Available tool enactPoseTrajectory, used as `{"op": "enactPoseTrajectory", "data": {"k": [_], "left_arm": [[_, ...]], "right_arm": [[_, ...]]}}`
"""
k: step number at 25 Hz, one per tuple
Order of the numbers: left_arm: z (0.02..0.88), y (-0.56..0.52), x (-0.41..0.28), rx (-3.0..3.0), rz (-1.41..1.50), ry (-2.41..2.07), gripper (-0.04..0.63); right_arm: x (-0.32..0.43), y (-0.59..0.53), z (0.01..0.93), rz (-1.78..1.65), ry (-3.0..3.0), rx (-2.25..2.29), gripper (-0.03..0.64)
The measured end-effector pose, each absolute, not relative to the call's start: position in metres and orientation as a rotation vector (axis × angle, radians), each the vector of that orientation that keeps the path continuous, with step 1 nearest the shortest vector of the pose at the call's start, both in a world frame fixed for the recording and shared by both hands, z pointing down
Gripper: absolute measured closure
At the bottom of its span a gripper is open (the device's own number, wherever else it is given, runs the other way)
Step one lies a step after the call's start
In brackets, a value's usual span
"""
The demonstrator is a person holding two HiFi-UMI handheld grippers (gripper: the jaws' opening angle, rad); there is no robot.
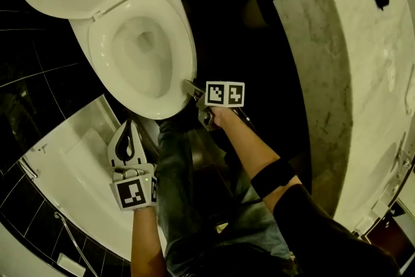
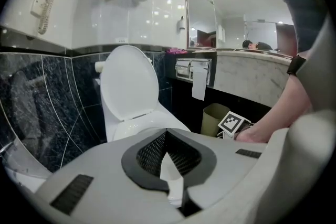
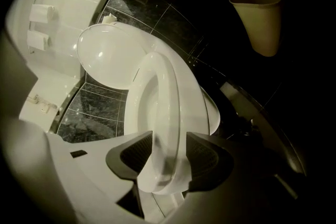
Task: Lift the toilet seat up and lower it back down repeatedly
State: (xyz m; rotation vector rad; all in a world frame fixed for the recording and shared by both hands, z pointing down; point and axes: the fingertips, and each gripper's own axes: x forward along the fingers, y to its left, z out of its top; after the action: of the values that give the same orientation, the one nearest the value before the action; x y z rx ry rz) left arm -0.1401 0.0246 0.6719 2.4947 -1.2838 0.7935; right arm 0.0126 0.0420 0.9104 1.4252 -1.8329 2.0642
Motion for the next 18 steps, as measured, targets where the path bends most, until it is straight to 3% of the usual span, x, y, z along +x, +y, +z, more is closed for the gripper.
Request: {"op": "enactPoseTrajectory", "data": {"k": [18], "left_arm": [[0.685, 0.008, -0.152, 2.437, 0.788, -1.285, 0.606]], "right_arm": [[0.015, 0.04, 0.908, 2.069, -1.691, 1.493, 0.471]]}}
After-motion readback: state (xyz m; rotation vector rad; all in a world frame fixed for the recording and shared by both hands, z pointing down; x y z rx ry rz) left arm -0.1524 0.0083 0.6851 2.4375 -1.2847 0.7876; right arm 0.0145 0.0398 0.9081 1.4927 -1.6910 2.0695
